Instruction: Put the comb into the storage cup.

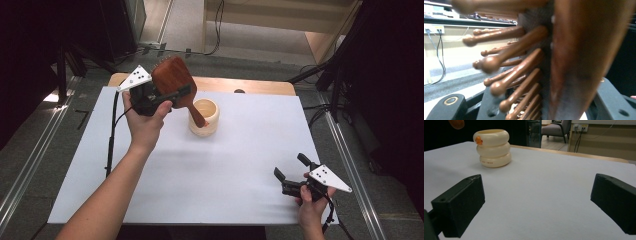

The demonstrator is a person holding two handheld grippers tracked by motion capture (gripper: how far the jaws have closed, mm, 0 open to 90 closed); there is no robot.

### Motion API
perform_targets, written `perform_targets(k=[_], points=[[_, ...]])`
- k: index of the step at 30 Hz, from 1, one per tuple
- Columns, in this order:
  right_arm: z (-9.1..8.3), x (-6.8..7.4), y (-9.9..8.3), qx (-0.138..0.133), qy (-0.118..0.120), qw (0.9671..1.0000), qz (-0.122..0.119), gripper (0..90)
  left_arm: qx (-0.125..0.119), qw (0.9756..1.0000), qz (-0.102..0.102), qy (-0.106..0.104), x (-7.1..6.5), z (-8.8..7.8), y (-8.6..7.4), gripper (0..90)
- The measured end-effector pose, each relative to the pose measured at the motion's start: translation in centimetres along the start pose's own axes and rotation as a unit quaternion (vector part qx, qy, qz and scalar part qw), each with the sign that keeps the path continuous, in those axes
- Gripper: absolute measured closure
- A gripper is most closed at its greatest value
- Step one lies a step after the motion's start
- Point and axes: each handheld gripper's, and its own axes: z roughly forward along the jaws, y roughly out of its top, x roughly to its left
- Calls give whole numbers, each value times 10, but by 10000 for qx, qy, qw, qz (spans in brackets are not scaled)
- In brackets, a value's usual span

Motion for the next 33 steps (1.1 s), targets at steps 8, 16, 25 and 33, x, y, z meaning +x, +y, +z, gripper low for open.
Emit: perform_targets(k=[8, 16, 25, 33], points=[[0, -1, -1, -12, 24, 10000, 52, 0, -2, 10000, -21, 65, 8, 6, 2, 557], [1, -1, -2, -11, 45, 10000, 61, 0, -33, 9999, -54, 120, 15, 11, 4, 557], [1, -2, -2, -4, 54, 10000, 73, 0, -40, 9998, -116, 175, 22, 18, 5, 556], [1, -3, -2, -3, 60, 10000, 69, 0, -33, 9995, -170, 255, 31, 24, 3, 556]])
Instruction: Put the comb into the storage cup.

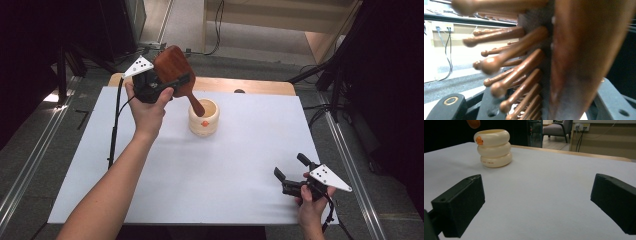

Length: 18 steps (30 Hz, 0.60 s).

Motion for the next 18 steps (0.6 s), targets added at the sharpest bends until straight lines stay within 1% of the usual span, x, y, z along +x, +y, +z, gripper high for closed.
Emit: perform_targets(k=[8, 12, 15, 18], points=[[0, 0, 0, -1, 8, 10000, -3, 0, 9, 9999, -25, 148, 7, 8, -2, 555], [0, 0, 0, 5, 16, 10000, 11, 0, 44, 9998, -49, 173, 10, 11, -5, 554], [1, 0, 0, -3, 11, 10000, -4, 0, 24, 9998, -72, 209, 10, 14, -7, 554], [1, -1, 0, -7, 12, 10000, 2, 0, 13, 9997, -27, 239, 10, 16, -8, 553]])
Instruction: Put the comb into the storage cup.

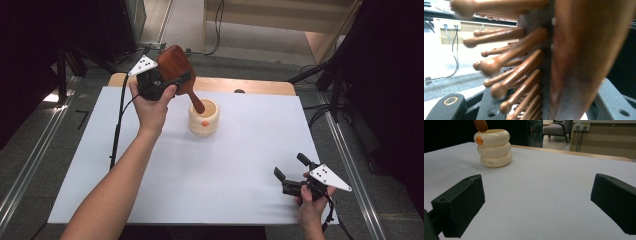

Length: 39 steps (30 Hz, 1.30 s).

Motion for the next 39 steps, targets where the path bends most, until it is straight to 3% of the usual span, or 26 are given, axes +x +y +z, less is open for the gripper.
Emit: perform_targets(k=[16, 39], points=[[0, 0, 0, -5, -1, 10000, -12, 0, 107, 9998, 141, 79, 0, 12, -11, 546], [1, 0, 0, -15, 10, 10000, -4, 0, 311, 9995, 19, 102, 2, 24, -40, 545]])
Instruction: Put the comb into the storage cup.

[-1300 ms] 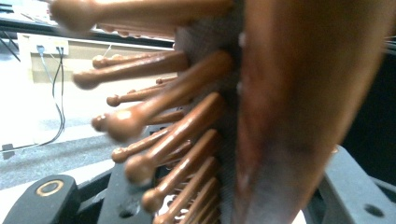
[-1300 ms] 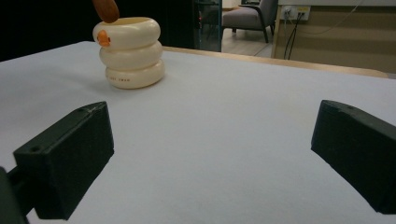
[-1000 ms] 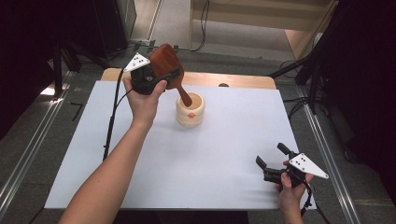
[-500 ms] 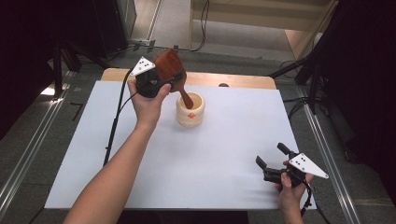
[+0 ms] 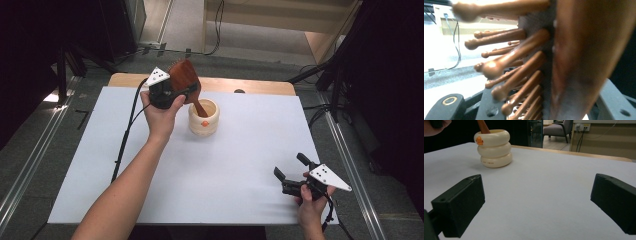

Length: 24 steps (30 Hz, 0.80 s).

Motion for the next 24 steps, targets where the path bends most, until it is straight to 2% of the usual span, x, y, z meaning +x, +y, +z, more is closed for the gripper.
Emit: perform_targets(k=[15, 24], points=[[0, 0, 0, -7, -1, 10000, 26, 0, 87, 10000, -17, -10, -3, 9, -11, 544], [0, 0, 0, -7, 6, 10000, 33, 0, 160, 9998, -149, 34, 1, 12, -22, 544]])
